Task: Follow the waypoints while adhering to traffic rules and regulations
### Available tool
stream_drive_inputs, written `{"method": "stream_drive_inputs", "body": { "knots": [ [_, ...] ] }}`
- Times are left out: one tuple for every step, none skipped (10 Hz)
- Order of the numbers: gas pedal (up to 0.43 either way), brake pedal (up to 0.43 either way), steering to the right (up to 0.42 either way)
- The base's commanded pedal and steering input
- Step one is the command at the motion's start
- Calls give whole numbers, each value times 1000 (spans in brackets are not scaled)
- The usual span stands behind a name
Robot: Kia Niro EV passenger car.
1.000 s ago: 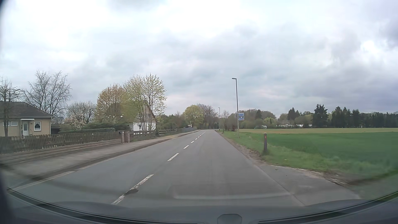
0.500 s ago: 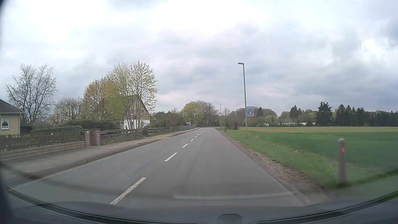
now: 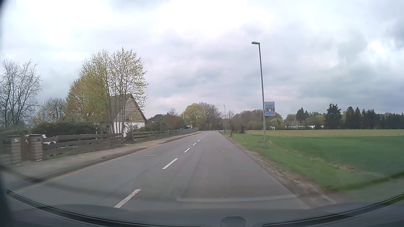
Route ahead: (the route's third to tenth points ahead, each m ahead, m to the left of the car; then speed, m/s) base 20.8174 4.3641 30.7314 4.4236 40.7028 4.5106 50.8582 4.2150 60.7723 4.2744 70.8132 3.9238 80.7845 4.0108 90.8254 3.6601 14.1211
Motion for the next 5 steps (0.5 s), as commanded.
{"method": "stream_drive_inputs", "body": {
  "knots": [
    [169,0,-2],
    [169,0,-2],
    [169,0,-2],
    [169,0,-2],
    [177,0,-1]
  ]
}}
